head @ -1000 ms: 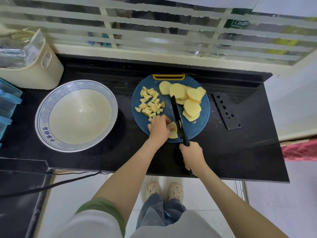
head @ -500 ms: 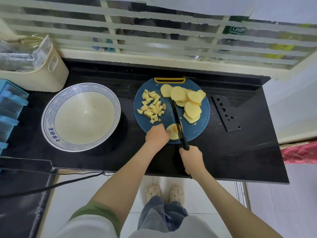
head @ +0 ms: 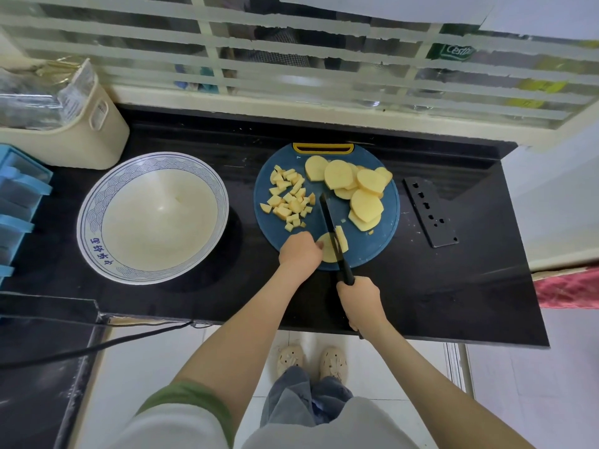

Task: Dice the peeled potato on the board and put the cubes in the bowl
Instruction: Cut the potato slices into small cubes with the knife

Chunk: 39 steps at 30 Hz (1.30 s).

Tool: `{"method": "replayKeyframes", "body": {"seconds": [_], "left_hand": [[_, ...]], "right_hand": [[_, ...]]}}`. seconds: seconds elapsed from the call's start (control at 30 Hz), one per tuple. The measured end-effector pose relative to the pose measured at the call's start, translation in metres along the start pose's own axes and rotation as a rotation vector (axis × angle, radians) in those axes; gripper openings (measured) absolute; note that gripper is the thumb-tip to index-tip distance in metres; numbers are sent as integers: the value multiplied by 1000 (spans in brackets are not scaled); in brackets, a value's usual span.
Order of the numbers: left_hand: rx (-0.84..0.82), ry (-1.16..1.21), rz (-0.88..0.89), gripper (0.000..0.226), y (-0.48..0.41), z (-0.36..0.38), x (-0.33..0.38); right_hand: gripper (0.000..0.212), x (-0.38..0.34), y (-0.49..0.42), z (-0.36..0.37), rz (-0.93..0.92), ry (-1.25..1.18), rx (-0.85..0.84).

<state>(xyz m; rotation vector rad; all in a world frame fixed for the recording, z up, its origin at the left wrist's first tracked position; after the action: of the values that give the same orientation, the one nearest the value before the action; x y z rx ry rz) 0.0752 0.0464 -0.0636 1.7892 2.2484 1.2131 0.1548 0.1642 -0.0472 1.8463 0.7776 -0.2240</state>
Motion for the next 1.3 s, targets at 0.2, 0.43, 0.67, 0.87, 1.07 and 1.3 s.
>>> {"method": "replayKeyframes", "body": {"seconds": [0.2, 0.43, 0.67, 0.87, 1.07, 1.3], "left_hand": [[6, -72, 54, 32, -6, 1, -3], [-6, -69, 106, 31, -9, 1, -6], [-1, -21, 130, 31, -5, 2, -7], [0, 6, 117, 31, -3, 1, -9], [-30, 9, 116, 29, -3, 0, -8], [-34, -36, 127, 28, -2, 2, -8]], "right_hand": [[16, -3, -4, 1, 93, 10, -17], [17, -2, -12, 4, 90, 48, 1], [16, -14, -15, 1, 44, -184, -32], [17, -5, 0, 2, 67, -225, -47], [15, 7, 7, 7, 15, -141, -55], [17, 3, 2, 7, 144, -116, -40]]}}
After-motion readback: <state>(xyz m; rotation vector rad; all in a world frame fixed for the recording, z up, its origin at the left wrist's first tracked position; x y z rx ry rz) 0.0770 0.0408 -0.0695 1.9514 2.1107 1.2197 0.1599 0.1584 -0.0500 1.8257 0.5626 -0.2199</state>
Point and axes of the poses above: each hand's wrist, its own y-axis away from the middle knuckle, its own z-axis out of the palm, x = y × z, the point moved 1 cm from there along -y, towards the middle knuckle, and after that the axes turned 2 degrees about -x, right-handed, at the moved point
